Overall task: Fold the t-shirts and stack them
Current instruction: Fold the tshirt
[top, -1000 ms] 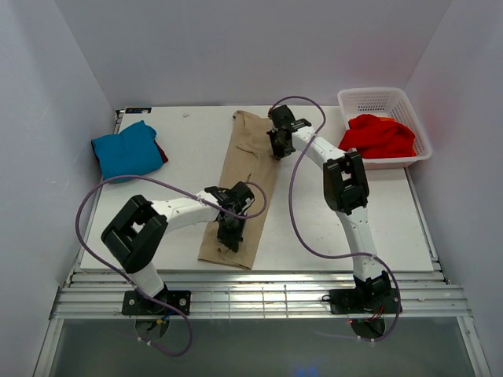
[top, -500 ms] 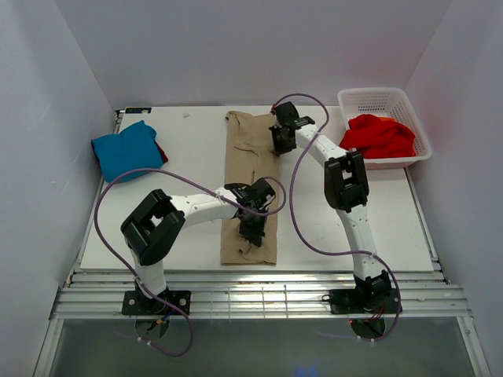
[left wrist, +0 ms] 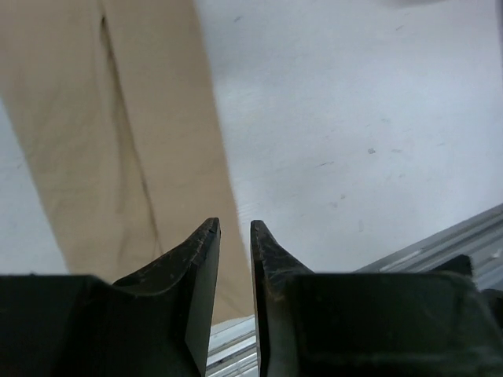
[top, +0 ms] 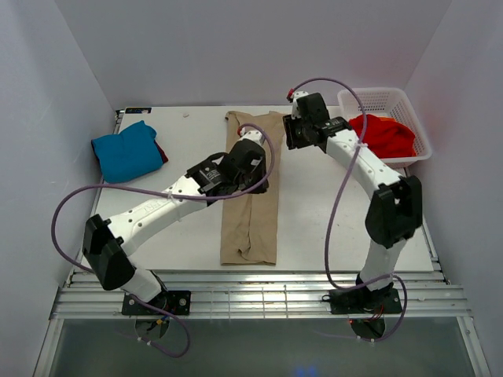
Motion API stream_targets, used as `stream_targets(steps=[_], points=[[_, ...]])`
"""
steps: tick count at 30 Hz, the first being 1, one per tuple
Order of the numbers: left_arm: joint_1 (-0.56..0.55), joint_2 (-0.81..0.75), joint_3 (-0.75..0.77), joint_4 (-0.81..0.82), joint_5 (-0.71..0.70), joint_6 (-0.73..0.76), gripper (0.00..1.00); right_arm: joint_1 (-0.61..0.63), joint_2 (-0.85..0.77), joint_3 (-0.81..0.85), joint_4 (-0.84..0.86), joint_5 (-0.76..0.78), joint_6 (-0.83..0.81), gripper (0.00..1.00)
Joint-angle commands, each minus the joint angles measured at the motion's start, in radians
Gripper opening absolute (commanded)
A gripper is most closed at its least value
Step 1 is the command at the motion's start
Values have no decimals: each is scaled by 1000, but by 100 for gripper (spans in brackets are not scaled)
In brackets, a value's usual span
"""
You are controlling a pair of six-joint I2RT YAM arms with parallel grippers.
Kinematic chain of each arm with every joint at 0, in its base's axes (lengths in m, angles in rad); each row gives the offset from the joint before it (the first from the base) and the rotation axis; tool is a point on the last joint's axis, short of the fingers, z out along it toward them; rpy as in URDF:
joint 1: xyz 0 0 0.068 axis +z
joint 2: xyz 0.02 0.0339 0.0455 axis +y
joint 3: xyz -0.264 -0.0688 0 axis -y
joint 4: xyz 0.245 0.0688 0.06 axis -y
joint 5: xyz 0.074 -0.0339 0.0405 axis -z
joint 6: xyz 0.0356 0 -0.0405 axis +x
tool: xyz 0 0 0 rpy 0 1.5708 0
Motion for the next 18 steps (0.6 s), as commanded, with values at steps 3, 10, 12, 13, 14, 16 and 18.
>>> stream_targets(steps=[3, 10, 12, 13, 14, 16, 18], points=[[3, 17, -266, -102, -21, -24, 33, 104, -212, -259, -11, 39, 48, 49], [1, -50, -426, -59, 20, -41, 34, 273, -333, -522, -2, 43, 210, 49], [1, -50, -439, -67, 22, -45, 34, 294, -344, -560, -15, 33, 261, 49], [1, -55, -452, -67, 25, -51, 34, 313, -346, -571, -18, 25, 273, 50], [1, -58, -460, -67, 26, -53, 34, 322, -349, -594, -23, 19, 284, 49], [1, -70, -471, -62, 33, -64, 33, 346, -353, -618, -25, 6, 307, 51], [0, -76, -485, -58, 46, -67, 34, 363, -356, -650, -26, -18, 327, 51]])
